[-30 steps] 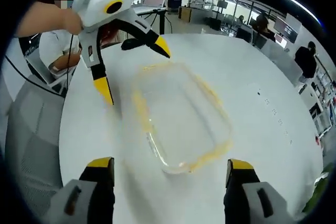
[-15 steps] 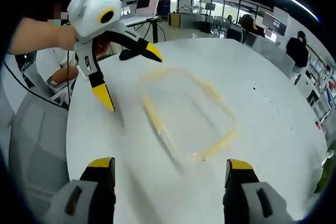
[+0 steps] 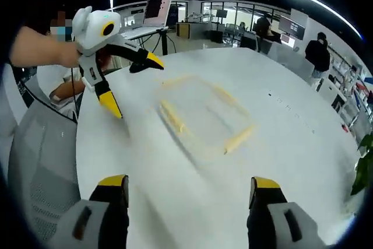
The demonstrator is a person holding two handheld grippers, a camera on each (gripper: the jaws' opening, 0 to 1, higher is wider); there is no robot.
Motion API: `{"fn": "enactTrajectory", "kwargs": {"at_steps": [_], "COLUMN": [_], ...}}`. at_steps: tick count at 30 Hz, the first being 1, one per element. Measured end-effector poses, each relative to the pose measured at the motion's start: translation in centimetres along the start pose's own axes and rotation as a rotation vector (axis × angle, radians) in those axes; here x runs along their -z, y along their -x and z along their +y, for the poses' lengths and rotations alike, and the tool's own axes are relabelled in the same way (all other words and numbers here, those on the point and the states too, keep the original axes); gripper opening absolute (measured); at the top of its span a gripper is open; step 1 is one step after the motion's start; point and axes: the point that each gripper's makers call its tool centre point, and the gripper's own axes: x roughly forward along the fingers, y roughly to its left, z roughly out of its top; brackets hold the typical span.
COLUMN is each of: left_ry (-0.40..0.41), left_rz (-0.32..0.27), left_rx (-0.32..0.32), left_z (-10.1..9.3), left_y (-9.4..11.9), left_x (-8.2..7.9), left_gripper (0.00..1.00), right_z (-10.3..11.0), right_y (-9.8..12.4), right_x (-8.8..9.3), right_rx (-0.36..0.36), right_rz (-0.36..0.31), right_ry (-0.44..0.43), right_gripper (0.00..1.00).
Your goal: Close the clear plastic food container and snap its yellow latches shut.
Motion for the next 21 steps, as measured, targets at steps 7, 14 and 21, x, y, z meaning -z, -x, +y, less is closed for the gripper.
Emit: {"fn": "enactTrajectory", "kwargs": {"at_steps": [7, 14, 21], "left_ry": [0.034, 0.064, 0.109], "left_rz": [-0.054, -0.084, -0.120], "left_rx": [-0.008, -0.013, 0.011], "left_z": [-1.5, -3.0, -4.8], "left_y": [1.3, 2.6, 3.8], "left_x": [0.1, 0.4, 0.9], "left_gripper": [0.86, 0.85, 0.88], "right_z": [0.8, 1.7, 3.0], "right_y": [1.7, 3.0, 4.3], "right_x": [-0.6, -0.1, 0.2], "right_rx": [0.033, 0.061, 0.077], "right_rz": [-0.095, -0.145, -0.241], "right_ry": [-0.018, -0.035, -0.066], "right_gripper": [0.87, 0.88, 0.88]}}
